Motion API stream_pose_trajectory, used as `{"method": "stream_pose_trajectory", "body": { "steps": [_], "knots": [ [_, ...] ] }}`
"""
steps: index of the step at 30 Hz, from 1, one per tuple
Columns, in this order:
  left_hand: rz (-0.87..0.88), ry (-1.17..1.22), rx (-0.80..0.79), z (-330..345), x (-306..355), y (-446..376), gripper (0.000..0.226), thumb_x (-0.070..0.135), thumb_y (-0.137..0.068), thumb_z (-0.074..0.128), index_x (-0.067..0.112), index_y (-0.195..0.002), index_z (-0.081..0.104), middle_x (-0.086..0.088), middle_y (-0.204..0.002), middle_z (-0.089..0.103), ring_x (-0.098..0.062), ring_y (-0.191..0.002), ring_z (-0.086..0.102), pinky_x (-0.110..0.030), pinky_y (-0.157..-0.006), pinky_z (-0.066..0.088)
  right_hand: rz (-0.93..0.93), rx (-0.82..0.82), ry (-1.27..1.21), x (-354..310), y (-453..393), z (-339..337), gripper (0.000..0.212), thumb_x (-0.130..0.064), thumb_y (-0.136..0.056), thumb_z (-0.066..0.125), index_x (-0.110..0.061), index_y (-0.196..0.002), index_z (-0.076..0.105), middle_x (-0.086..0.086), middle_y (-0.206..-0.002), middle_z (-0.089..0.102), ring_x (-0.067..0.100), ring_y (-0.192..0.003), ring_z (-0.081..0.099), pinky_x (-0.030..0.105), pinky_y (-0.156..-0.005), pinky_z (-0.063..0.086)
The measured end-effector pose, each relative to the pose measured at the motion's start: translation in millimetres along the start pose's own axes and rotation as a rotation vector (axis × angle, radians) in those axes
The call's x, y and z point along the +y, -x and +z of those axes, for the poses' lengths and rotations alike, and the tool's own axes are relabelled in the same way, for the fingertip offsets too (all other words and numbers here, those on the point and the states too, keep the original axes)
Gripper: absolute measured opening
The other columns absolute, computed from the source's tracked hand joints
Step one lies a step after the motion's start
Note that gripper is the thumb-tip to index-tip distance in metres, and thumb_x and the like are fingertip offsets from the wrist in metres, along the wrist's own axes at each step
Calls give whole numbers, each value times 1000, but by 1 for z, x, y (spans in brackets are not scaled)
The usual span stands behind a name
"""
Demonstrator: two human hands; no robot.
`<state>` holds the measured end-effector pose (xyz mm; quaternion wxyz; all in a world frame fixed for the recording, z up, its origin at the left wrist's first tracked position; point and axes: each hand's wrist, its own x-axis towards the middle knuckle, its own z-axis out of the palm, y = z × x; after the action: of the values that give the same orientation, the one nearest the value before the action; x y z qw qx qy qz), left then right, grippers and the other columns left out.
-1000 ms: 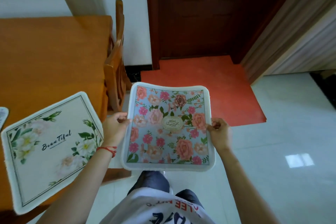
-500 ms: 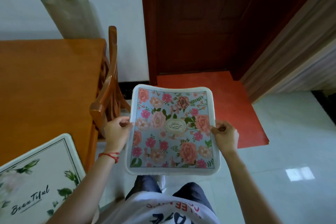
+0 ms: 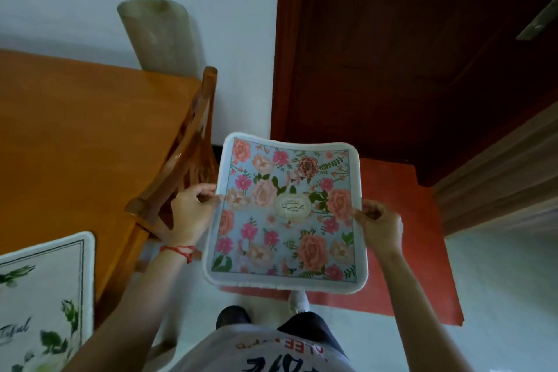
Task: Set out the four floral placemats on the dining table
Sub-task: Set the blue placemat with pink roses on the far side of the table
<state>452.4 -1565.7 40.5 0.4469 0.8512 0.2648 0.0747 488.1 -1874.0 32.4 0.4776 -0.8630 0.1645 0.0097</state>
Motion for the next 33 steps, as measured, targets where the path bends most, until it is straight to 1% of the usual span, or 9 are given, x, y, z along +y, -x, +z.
{"method": "stream_pose_trajectory", "body": {
  "steps": [3,5,9,14,21,25,28,30,33],
  "knots": [
    [-70,28,74,11,15,-4,21,10,-78,69,5,-98,70,-9,-93,71,-21,-85,64,-38,-87,52,-50,-53,-3,-11,-34,-8,18,-10,-74,71,-15,-92,71,-16,-67,62,3,-57,61,22,-55,52],
    [-87,41,111,17,23,-4,20,11,-77,70,5,-96,70,-7,-92,70,-20,-84,64,-34,-85,52,-84,-88,10,-18,-54,-12,19,-11,-74,72,-13,-93,70,-16,-68,60,8,-62,61,24,-61,51],
    [-108,76,179,26,39,0,15,13,-79,69,9,-93,70,-3,-88,67,-17,-80,62,-28,-77,48,-158,-159,54,-31,-87,-19,21,-14,-75,71,-10,-95,68,-16,-67,57,-1,-62,55,13,-55,40],
    [-158,140,251,26,55,5,7,13,-82,66,20,-84,66,10,-79,64,-11,-78,64,-22,-68,50,-211,-231,50,-48,-119,-19,21,-18,-73,72,-11,-93,68,-6,-75,63,15,-73,63,34,-77,53],
    [-207,228,371,5,70,-3,5,17,-80,68,16,-84,66,-4,-92,69,-21,-84,68,-39,-76,57,-328,-348,-30,-89,-147,-5,24,-10,-76,71,-2,-97,66,4,-83,63,15,-73,58,25,-68,46],
    [-225,190,450,-9,77,-14,7,12,-80,67,12,-87,66,-5,-90,66,-22,-85,66,-36,-76,55,-381,-385,-50,-113,-159,13,24,-8,-74,72,0,-96,65,4,-80,62,16,-74,58,15,-60,48],
    [-231,169,475,-23,76,-25,8,12,-80,67,10,-88,67,-4,-88,66,-19,-82,64,-34,-75,55,-399,-415,-70,-132,-167,28,24,-7,-73,73,0,-95,65,-5,-72,59,12,-68,57,10,-58,47],
    [-236,173,488,-32,74,-34,9,14,-80,67,10,-89,68,-4,-88,67,-19,-82,65,-34,-73,55,-399,-430,-78,-144,-171,41,24,-7,-73,73,-1,-95,65,-6,-72,59,13,-69,59,12,-60,49],
    [-226,203,514,-45,73,-49,7,13,-81,66,9,-87,66,-5,-87,65,-15,-77,63,-29,-66,54,-395,-452,-98,-161,-176,63,26,-6,-73,73,1,-97,65,-1,-75,61,21,-78,61,30,-73,53]
  ]
}}
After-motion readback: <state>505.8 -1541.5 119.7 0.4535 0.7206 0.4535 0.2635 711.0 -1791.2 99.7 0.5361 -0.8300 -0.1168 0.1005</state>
